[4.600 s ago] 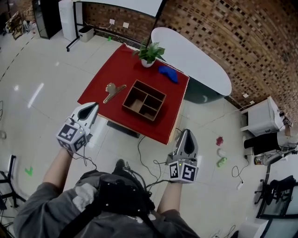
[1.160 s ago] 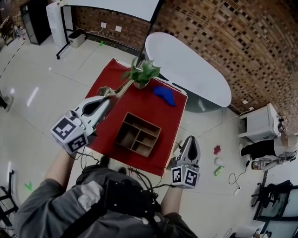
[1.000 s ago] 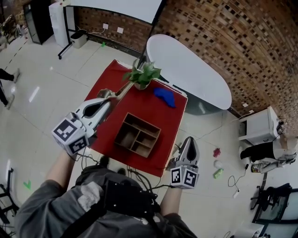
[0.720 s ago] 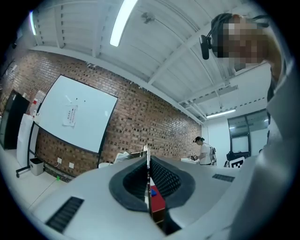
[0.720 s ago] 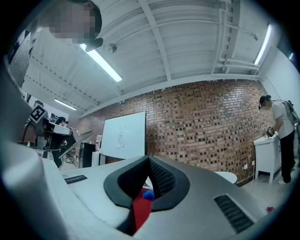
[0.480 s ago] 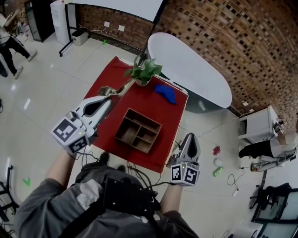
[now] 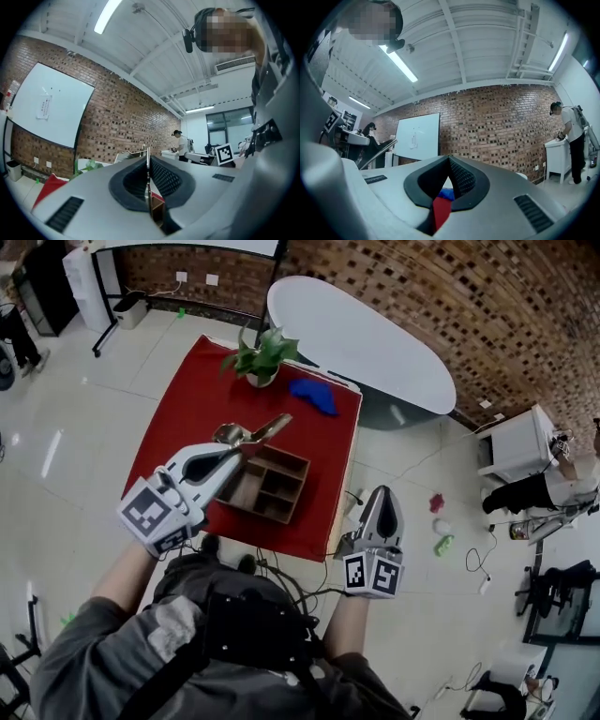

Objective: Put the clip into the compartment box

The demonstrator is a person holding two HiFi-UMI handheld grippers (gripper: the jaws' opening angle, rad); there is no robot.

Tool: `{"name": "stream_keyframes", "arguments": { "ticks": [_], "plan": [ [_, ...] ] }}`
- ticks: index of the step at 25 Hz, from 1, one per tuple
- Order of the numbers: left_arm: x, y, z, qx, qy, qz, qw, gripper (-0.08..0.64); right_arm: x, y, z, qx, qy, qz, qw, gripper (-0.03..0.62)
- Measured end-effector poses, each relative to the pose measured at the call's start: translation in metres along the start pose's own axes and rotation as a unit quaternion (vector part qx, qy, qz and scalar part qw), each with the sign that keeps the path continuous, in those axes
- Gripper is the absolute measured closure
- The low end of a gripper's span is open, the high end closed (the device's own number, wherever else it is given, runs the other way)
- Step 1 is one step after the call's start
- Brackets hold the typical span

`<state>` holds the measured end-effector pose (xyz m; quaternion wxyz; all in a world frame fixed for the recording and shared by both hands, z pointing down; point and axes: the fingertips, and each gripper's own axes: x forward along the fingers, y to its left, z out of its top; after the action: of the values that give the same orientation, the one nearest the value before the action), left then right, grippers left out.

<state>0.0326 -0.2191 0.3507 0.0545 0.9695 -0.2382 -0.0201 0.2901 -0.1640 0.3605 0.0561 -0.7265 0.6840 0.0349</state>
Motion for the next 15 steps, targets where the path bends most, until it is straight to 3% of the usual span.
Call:
{"name": "stream_keyframes", "arguments": {
  "ticks": [3, 7, 15],
  "plan": [
    [0.018, -0.025, -0.024, -0.016, -0.017, -0.049, 0.9985, 0.537, -0.018, -0.014, -0.001, -0.004, 0.003, -0.019, 1.000, 0.592],
    [0.043, -0.066, -0.051, -0.047, -0.061, -0.131, 0.9884, 0.537, -0.044, -0.042, -0.010, -0.010, 0.013, -0.048, 0.999, 0.592],
    [0.088, -0.093, -0.123, -0.043, -0.033, -0.192, 0.9799, 0.537, -0.067, -0.080, -0.030, -0.024, 0.033, -0.072, 0.997, 0.592]
  ]
}}
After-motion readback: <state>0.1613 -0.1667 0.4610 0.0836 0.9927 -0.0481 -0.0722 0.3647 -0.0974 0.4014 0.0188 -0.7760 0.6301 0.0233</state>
